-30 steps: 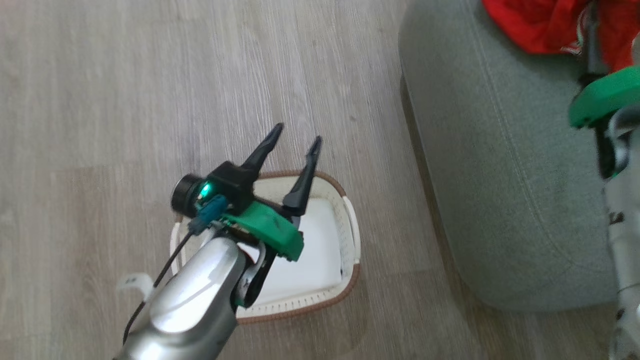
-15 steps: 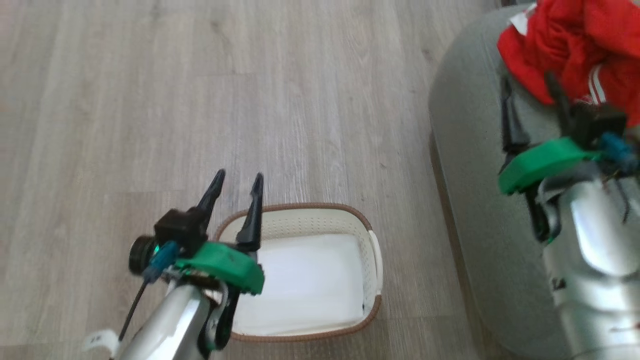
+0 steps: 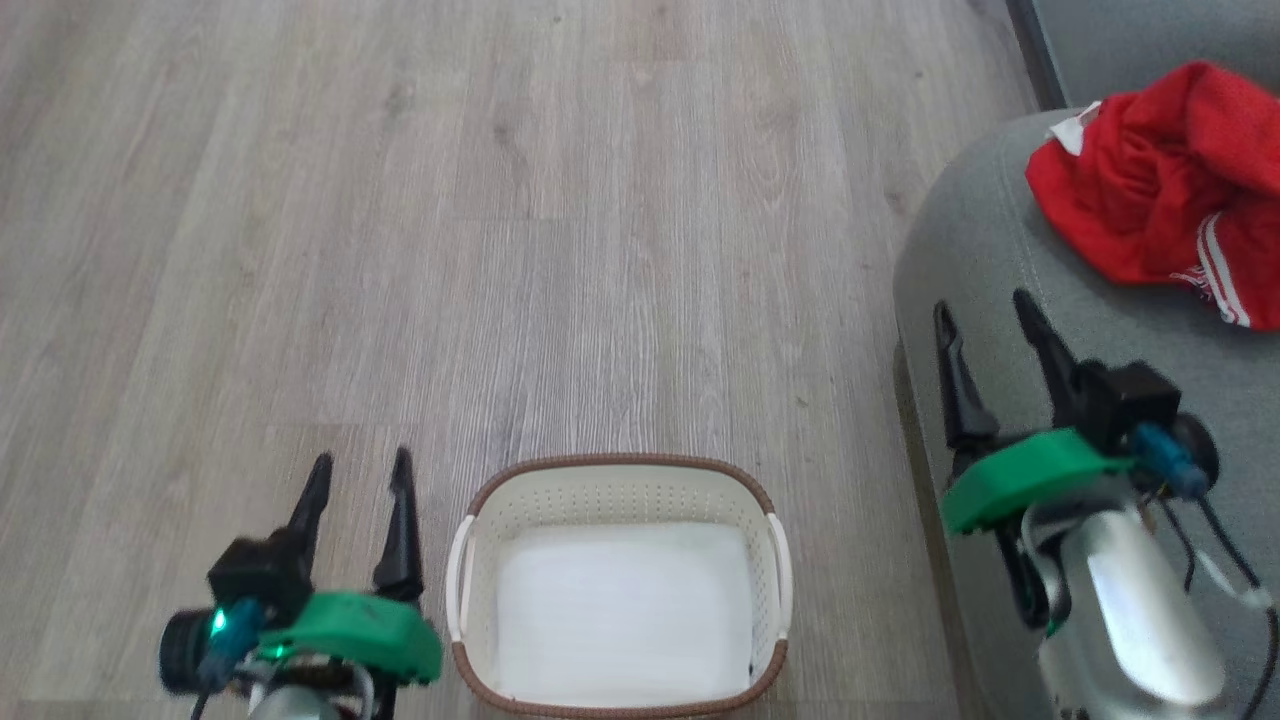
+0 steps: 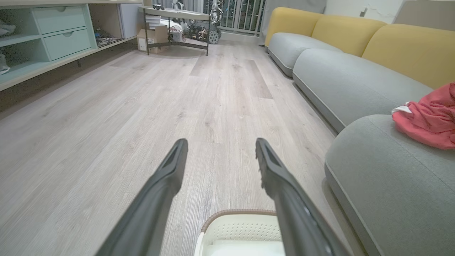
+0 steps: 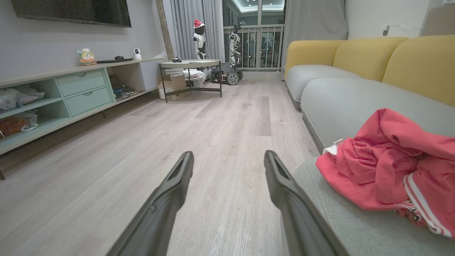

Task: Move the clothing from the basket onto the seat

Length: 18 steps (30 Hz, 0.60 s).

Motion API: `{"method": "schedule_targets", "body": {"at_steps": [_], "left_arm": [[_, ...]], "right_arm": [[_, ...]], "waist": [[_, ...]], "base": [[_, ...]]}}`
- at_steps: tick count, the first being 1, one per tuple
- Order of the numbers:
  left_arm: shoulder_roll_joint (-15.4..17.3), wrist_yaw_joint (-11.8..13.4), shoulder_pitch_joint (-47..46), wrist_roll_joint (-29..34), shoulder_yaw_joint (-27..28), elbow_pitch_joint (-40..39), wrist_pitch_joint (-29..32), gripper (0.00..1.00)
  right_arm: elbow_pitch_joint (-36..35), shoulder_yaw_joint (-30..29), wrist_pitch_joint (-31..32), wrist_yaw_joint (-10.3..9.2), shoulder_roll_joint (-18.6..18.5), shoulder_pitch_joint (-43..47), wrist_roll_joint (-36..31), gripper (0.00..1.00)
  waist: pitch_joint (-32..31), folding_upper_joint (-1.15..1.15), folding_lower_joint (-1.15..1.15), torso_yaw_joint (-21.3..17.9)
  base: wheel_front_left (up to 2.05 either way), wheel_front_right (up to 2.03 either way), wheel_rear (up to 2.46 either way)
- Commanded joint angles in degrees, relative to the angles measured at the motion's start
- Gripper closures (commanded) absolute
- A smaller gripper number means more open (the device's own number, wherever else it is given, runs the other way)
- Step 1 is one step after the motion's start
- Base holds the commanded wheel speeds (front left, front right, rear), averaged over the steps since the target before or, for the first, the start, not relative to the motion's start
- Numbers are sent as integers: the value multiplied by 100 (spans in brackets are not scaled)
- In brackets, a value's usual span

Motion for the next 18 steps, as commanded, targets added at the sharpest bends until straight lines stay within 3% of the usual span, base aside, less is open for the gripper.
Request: {"method": "schedule_targets", "body": {"at_steps": [1, 8, 18], "left_arm": [[121, 42, -58, 54, 314, -238, -55, 0], [-6, 9, 669, 195, 766, -495, -55, 0], [-173, -123, 1026, 443, 1118, -594, -56, 0]], "right_arm": [[-276, 179, -53, -1, 70, 3, 57, 0], [-524, 312, -53, -1, 75, 706, 425, 0], [-763, 13, -53, -1, 76, 1240, 592, 0]], "waist": [[-72, 0, 0, 25], [-317, 0, 0, 53], [-462, 0, 0, 92]], "base": [[0, 0, 0], [0, 0, 0], [0, 0, 0]]}}
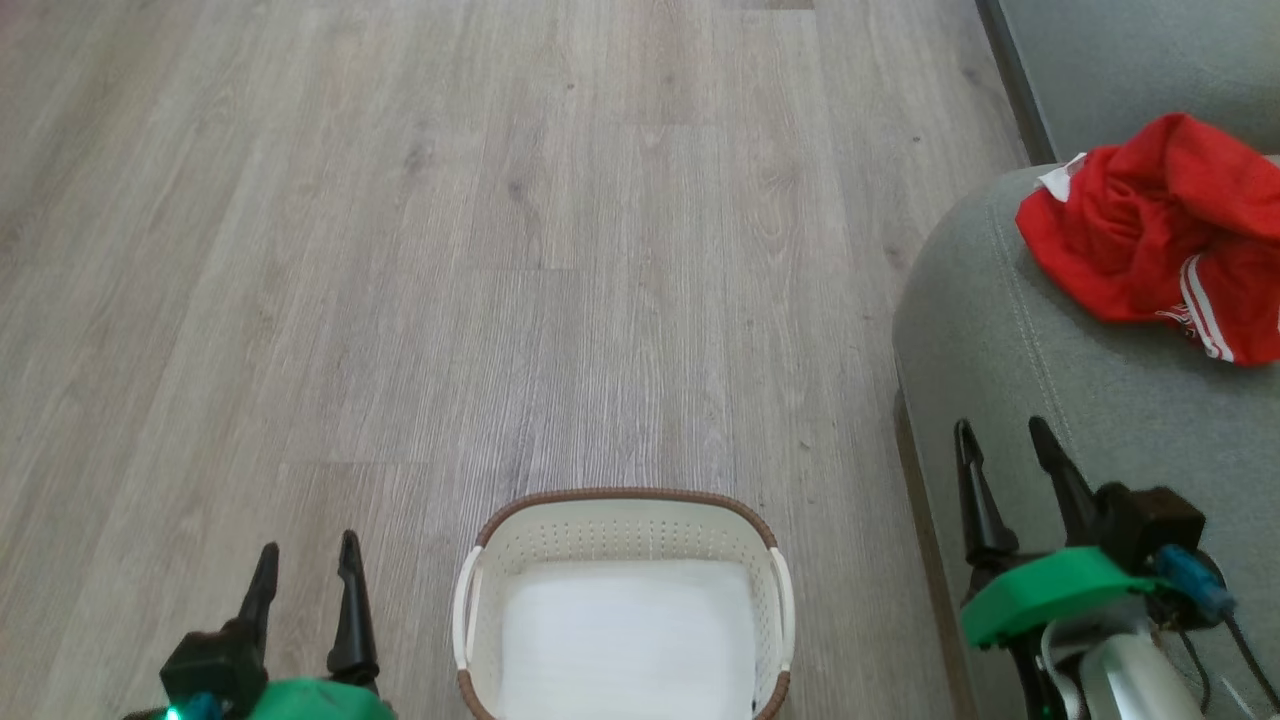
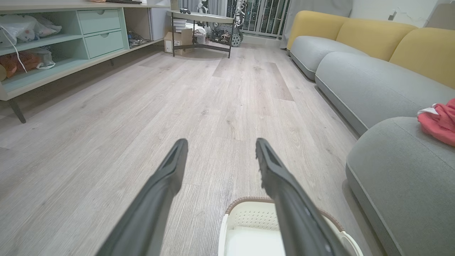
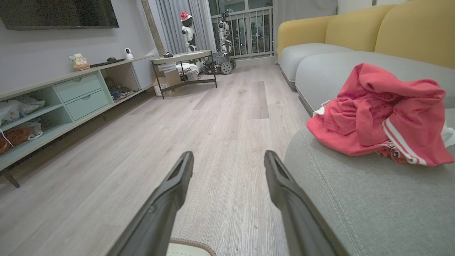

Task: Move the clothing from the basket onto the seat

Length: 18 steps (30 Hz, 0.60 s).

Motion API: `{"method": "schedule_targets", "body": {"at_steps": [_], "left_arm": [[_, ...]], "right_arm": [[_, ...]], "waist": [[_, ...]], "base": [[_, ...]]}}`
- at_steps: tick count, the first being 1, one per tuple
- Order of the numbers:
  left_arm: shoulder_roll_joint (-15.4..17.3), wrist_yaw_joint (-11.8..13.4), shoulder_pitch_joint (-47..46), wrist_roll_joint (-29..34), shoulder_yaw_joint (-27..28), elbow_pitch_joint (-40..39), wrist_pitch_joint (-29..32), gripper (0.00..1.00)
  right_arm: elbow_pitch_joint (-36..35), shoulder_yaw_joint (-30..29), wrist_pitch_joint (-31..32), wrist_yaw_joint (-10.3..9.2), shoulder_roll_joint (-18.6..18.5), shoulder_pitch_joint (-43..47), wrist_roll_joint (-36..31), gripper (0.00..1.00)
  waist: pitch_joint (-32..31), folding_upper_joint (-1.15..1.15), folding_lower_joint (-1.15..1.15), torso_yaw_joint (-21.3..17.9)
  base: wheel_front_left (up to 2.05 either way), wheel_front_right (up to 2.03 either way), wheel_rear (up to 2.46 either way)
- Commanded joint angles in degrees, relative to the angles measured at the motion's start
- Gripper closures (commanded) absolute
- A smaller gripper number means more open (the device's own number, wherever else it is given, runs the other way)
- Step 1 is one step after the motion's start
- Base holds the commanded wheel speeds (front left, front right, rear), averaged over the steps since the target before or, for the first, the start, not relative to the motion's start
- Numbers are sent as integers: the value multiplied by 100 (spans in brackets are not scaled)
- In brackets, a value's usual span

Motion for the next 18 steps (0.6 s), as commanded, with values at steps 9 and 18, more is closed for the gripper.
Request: {"method": "schedule_targets", "body": {"at_steps": [9, 18], "left_arm": [[-123, -218, -130, 193, 355, -118, -56, 0], [-177, -322, -143, 268, 412, -1, -56, 0]], "right_arm": [[-188, 164, -55, -1, 21, -34, 89, 0], [-139, 146, -55, -1, 21, -9, 122, 0]], "waist": [[-63, 0, 0, -39], [-96, 0, 0, -68]], "base": [[0, 0, 0], [0, 0, 0]]}}
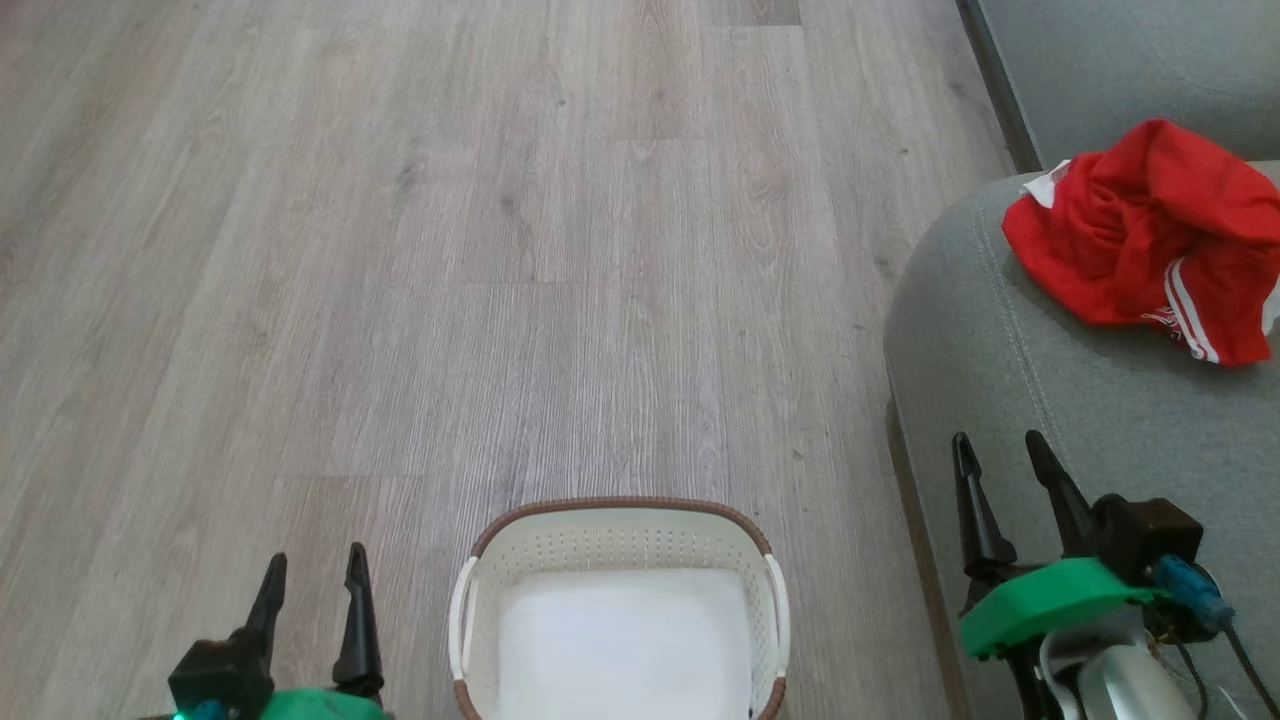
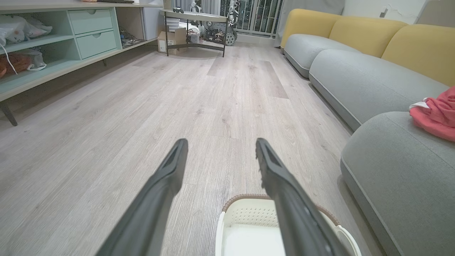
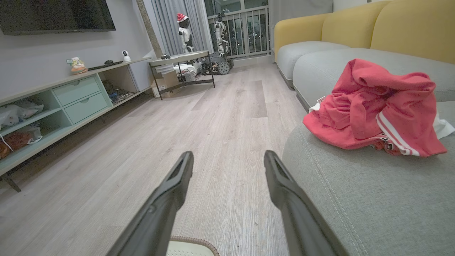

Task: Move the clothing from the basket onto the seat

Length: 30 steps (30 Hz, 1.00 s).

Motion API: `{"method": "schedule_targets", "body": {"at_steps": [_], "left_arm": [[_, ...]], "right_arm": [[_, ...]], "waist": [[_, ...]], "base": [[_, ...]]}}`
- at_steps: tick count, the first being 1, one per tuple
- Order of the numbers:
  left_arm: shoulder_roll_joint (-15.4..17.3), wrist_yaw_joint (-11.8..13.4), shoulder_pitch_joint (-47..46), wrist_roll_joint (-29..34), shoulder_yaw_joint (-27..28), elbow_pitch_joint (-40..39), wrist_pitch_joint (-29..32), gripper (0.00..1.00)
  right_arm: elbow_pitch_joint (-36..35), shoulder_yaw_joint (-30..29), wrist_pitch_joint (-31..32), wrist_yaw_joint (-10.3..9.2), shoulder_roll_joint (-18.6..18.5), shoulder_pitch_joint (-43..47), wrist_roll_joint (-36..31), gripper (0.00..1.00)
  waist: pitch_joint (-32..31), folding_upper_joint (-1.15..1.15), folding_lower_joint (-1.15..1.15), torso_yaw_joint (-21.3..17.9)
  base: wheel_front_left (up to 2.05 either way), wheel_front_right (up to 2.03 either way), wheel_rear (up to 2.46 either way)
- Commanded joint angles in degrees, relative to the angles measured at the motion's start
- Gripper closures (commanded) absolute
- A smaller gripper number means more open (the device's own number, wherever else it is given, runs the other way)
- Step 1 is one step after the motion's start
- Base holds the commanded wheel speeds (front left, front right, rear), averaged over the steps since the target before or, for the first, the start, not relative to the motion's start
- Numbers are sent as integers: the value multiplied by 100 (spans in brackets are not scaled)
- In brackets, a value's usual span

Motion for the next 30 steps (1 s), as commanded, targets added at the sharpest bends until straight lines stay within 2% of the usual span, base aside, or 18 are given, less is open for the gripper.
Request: {"method": "schedule_targets", "body": {"at_steps": [1, 10, 11, 16, 30], "left_arm": [[-8, -14, -204, 46, 215, -156, -56, 0], [-36, -59, -200, 54, 217, -15, -56, 0], [-35, -40, -1, 14, 7, 149, 1, 100], [-119, -43, 74, -39, -7, 539, 38, 100], [-162, -222, -116, -884, 181, 560, 264, 100]], "right_arm": [[-156, 118, -55, -1, 8, -119, 33, 0], [-103, 78, -55, -1, 8, -93, 41, 0], [56, -32, 0, 0, 0, 5, 35, 100], [443, -15, 34, 1, 4, 158, 79, 100], [350, -89, 266, 1, 5, 102, 961, 100]], "waist": [[-3, 0, 0, 0], [-12, 0, 0, 6], [-13, 0, 0, 5], [-11, 0, 0, 4], [26, 0, 0, -23]], "base": [[0, 0, 0], [0, 0, 0], [0, 0, 0], [0, 0, 0], [0, 0, 0]]}}
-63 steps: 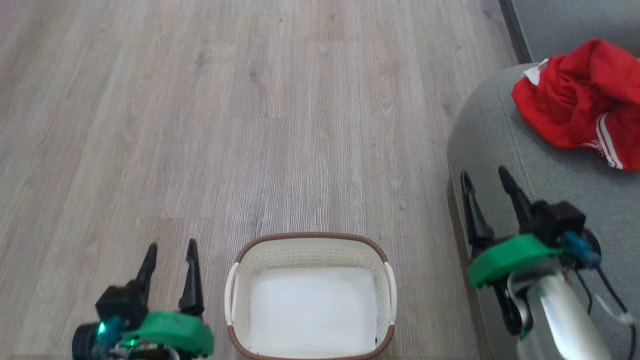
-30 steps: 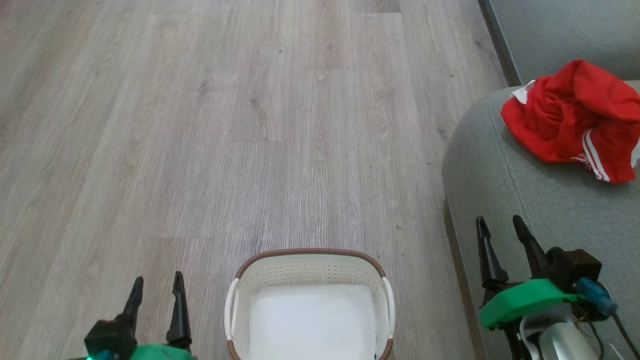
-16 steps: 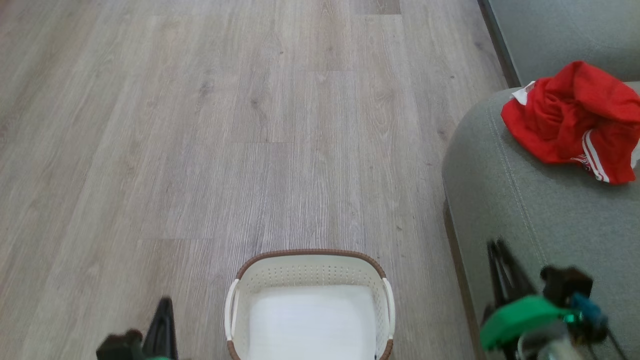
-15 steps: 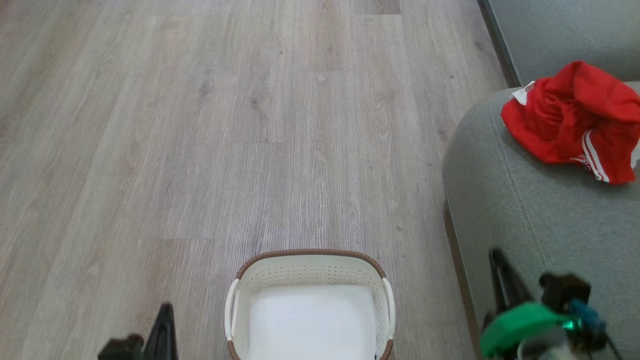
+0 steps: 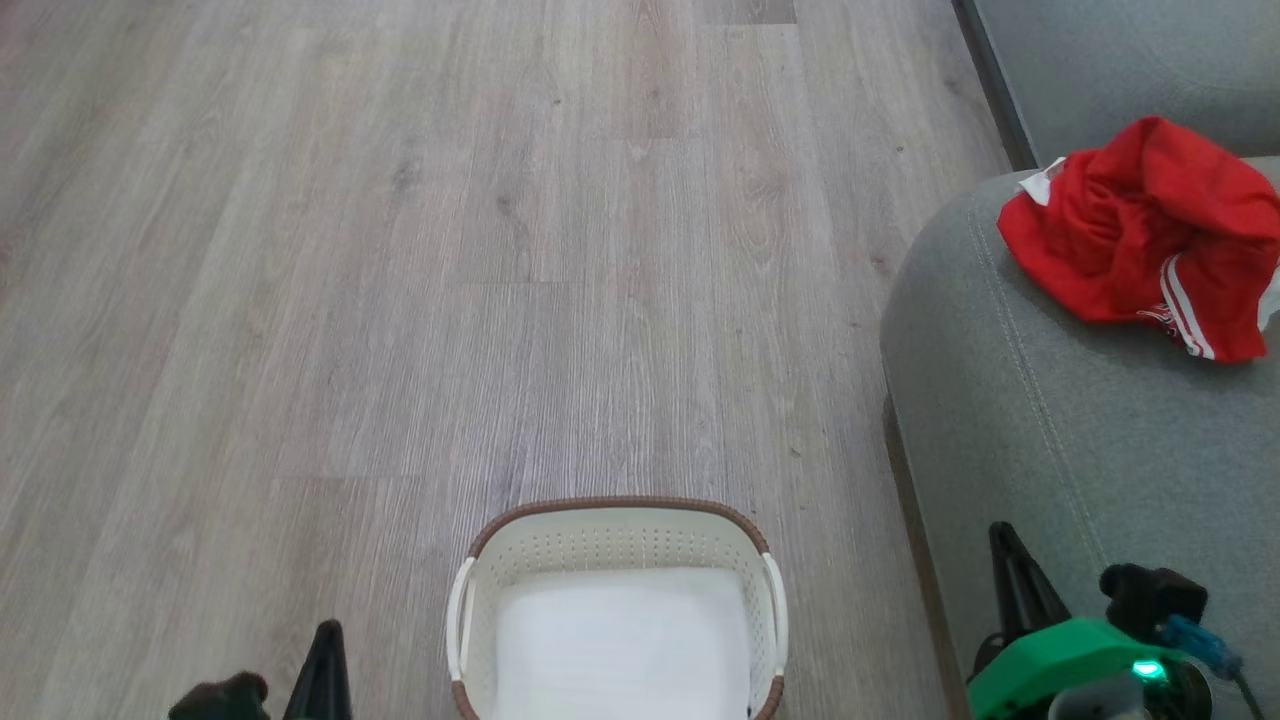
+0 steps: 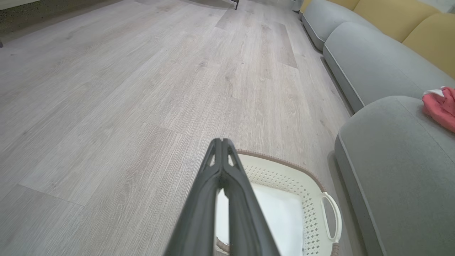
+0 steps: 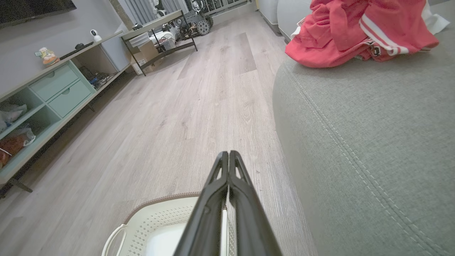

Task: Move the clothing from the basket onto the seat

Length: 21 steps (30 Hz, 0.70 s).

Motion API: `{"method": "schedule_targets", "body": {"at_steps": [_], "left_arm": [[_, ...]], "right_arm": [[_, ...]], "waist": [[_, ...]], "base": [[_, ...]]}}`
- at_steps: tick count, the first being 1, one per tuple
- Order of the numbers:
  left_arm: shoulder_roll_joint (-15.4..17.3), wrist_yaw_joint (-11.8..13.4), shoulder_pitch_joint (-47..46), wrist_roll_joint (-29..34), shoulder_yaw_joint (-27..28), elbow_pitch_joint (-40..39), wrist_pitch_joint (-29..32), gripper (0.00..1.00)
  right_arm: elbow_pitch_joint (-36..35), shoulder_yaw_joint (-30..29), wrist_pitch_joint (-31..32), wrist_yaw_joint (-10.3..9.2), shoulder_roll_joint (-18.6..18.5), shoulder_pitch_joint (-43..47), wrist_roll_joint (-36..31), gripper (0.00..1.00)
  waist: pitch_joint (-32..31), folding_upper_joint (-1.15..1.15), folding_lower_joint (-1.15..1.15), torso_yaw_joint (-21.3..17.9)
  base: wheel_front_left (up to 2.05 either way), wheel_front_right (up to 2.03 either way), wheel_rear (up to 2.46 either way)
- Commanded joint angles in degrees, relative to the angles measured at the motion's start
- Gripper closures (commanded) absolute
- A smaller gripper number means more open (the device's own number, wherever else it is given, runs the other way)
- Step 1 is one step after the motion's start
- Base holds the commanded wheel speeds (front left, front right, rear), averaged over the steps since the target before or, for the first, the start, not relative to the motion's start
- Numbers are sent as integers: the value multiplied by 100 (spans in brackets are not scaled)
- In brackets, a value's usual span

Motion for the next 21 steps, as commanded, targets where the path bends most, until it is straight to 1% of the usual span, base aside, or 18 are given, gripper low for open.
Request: {"method": "schedule_targets", "body": {"at_steps": [1, 21], "left_arm": [[11, -48, -291, -182, 143, -159, 38, 100], [-50, -291, -544, -1320, 402, -148, 347, 100]], "right_arm": [[-234, -50, 38, 1, -7, -307, 206, 100], [-361, -151, 351, 1, -7, -384, 1399, 100]], "waist": [[5, 0, 0, -3], [56, 0, 0, -39]], "base": [[0, 0, 0], [0, 0, 0]]}}
